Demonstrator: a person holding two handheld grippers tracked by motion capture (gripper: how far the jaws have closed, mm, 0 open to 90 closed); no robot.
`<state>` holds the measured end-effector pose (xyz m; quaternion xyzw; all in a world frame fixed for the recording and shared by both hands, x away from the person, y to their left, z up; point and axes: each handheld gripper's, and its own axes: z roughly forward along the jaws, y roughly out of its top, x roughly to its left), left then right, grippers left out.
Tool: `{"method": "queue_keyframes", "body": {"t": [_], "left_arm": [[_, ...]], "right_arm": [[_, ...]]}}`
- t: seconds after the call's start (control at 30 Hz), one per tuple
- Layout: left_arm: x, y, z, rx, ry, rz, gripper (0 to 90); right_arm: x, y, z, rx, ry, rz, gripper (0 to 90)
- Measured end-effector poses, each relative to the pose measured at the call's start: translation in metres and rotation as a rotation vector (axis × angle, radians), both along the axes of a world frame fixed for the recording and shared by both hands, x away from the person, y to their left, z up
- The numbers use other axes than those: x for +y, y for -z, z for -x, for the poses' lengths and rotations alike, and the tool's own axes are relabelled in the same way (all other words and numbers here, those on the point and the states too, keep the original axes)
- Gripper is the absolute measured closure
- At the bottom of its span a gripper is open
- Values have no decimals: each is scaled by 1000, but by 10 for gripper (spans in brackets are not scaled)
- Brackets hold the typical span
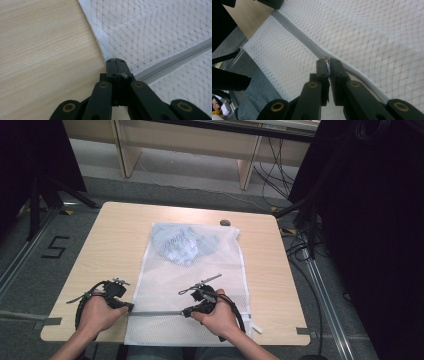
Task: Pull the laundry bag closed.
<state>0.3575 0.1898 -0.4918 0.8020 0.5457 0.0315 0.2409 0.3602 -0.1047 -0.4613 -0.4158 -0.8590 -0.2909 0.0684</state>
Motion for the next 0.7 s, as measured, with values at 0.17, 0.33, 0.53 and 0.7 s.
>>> {"method": "queue_keyframes", "body": {"t": [0.17,0.33,0.53,0.7], "left_arm": [[0,0,0,0,-3,3,899],[0,0,0,-2,3,-3,899],[0,0,-1,0,3,2,899],[0,0,0,-2,1,1,899]], "right_arm": [[-5,0,0,-4,5,-3,870],[-8,1,0,0,2,-11,870],[-12,-1,-2,10,17,-1,870],[-15,-2,-3,17,14,-8,870]]}}
